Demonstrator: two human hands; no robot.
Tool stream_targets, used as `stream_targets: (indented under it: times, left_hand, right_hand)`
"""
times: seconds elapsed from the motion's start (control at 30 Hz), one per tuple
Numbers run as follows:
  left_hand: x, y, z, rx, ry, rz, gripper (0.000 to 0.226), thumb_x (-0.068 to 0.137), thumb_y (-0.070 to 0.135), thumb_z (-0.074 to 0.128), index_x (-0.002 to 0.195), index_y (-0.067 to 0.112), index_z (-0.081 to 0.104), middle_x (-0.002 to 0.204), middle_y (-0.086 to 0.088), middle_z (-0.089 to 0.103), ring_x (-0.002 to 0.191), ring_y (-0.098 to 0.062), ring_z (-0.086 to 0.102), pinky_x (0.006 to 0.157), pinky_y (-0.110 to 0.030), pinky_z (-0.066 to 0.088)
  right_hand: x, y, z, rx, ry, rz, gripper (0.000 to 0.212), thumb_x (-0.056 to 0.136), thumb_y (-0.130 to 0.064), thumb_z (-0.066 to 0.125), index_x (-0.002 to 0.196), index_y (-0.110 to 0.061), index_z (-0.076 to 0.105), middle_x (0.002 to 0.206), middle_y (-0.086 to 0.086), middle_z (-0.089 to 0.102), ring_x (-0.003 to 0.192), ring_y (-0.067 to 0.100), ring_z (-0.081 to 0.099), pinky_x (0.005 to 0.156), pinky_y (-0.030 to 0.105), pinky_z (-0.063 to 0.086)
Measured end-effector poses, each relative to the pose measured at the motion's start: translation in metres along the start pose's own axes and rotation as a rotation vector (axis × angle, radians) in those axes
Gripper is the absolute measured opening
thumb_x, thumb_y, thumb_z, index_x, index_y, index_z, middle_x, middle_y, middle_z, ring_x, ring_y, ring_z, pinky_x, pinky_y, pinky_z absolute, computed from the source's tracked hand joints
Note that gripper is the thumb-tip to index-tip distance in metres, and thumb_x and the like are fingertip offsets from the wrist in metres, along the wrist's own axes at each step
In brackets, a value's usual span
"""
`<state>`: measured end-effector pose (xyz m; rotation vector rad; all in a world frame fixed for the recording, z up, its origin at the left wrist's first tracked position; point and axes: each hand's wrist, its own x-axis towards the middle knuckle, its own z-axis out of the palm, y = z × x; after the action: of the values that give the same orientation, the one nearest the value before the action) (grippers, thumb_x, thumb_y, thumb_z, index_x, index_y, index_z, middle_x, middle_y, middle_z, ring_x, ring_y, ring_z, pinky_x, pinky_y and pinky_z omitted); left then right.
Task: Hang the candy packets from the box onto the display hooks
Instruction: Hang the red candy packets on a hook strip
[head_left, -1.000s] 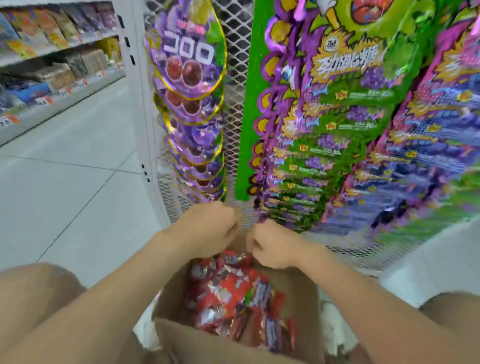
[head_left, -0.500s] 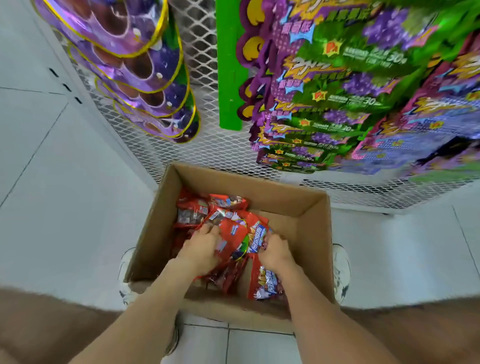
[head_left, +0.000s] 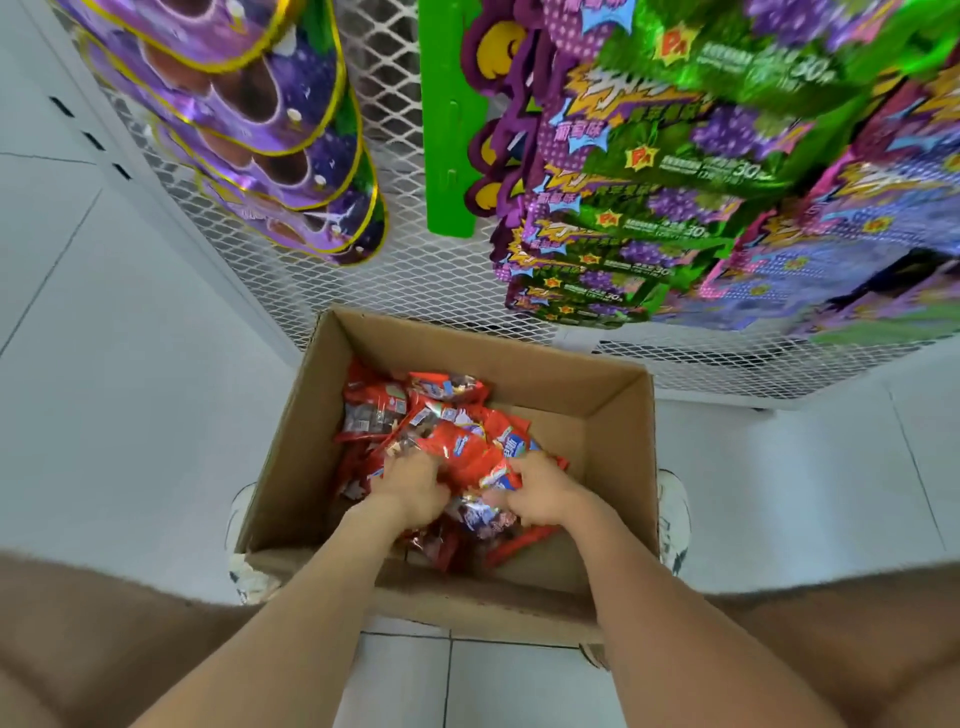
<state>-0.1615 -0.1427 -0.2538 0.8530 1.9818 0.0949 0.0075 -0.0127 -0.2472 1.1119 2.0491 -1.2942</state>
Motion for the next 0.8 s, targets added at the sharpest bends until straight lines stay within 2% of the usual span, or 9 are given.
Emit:
stream_targets:
  times: [0.07,0.13,0.27,0.37,0.43,0.47,0.53,0.67,0.8]
  left_hand:
    - [-0.015,0.012,-0.014,-0.315,0.093,0.013,0.025,0.091,0.022,0.052,0.090,0.008,0.073,0.092,-0.014,0.075,0.089,-0.035,0.070,0.078,-0.038,0.055]
    - [-0.030,0.024,-0.032,-0.577,0.187,0.034,0.017,0.096,0.003,0.057,0.084,0.004,0.068,0.074,-0.014,0.067,0.068,-0.029,0.062,0.064,-0.033,0.047]
    - [-0.082,0.042,-0.071,-0.825,0.259,0.203,0.012,0.095,-0.009,0.069,0.097,0.003,0.066,0.070,-0.013,0.067,0.064,-0.025,0.060,0.063,-0.031,0.055]
    - [-0.120,0.062,-0.104,-0.777,0.309,0.291,0.009,0.096,0.000,0.073,0.103,0.005,0.069,0.079,-0.012,0.070,0.066,-0.020,0.066,0.070,-0.039,0.060]
    - [-0.143,0.078,-0.127,-0.691,0.391,0.344,0.008,0.099,0.001,0.069,0.107,0.003,0.068,0.081,-0.013,0.072,0.063,-0.015,0.068,0.063,-0.037,0.061]
    - [-0.154,0.086,-0.139,-0.632,0.439,0.372,0.007,0.099,0.002,0.069,0.105,0.005,0.068,0.083,-0.016,0.074,0.067,-0.019,0.070,0.068,-0.043,0.062]
    - [-0.172,0.099,-0.160,-0.507,0.549,0.418,0.014,0.094,0.003,0.069,0.105,0.012,0.068,0.090,-0.016,0.076,0.080,-0.031,0.074,0.081,-0.052,0.062]
    - [-0.193,0.126,-0.190,-0.358,0.758,0.464,0.056,0.091,-0.001,0.058,0.146,0.007,0.051,0.133,-0.007,0.063,0.125,-0.025,0.061,0.108,-0.038,0.049]
    - [-0.189,0.152,-0.198,-0.367,0.807,0.552,0.066,0.096,-0.004,0.057,0.157,0.008,0.036,0.152,-0.011,0.050,0.144,-0.025,0.046,0.113,-0.030,0.039]
  right_hand:
    - [-0.011,-0.014,-0.014,0.144,0.080,-0.055,0.032,0.092,-0.042,0.080,0.095,-0.012,0.069,0.079,-0.005,0.065,0.070,0.012,0.060,0.074,0.036,0.054]
    - [-0.024,-0.032,-0.030,0.282,0.090,-0.082,0.022,0.091,-0.036,0.082,0.099,-0.017,0.077,0.085,-0.009,0.075,0.076,0.008,0.069,0.077,0.029,0.056]
    - [-0.071,-0.062,-0.064,0.342,0.113,-0.170,0.020,0.084,-0.023,0.088,0.099,-0.013,0.080,0.101,0.003,0.082,0.099,0.024,0.077,0.092,0.042,0.059]
    - [-0.106,-0.092,-0.097,0.245,0.166,-0.280,0.028,0.085,-0.032,0.089,0.091,-0.007,0.076,0.079,-0.001,0.075,0.076,0.019,0.072,0.071,0.035,0.057]
    - [-0.127,-0.112,-0.116,0.182,0.226,-0.351,0.061,0.082,-0.054,0.086,0.091,0.004,0.068,0.068,0.010,0.052,0.064,0.024,0.053,0.061,0.037,0.045]
    - [-0.137,-0.122,-0.124,0.158,0.255,-0.396,0.068,0.083,-0.057,0.083,0.091,0.007,0.065,0.068,0.010,0.047,0.062,0.023,0.048,0.060,0.038,0.045]
    - [-0.164,-0.144,-0.139,0.094,0.297,-0.472,0.055,0.093,-0.046,0.077,0.084,0.006,0.064,0.065,0.009,0.046,0.060,0.020,0.049,0.059,0.035,0.045]
    - [-0.211,-0.184,-0.165,-0.126,0.413,-0.511,0.051,0.097,-0.036,0.072,0.060,-0.015,0.044,0.058,0.006,0.036,0.051,0.020,0.037,0.053,0.032,0.029]
    - [-0.230,-0.199,-0.177,-0.321,0.477,-0.457,0.055,0.096,-0.037,0.072,0.057,-0.014,0.041,0.053,0.003,0.037,0.049,0.020,0.034,0.048,0.032,0.025]
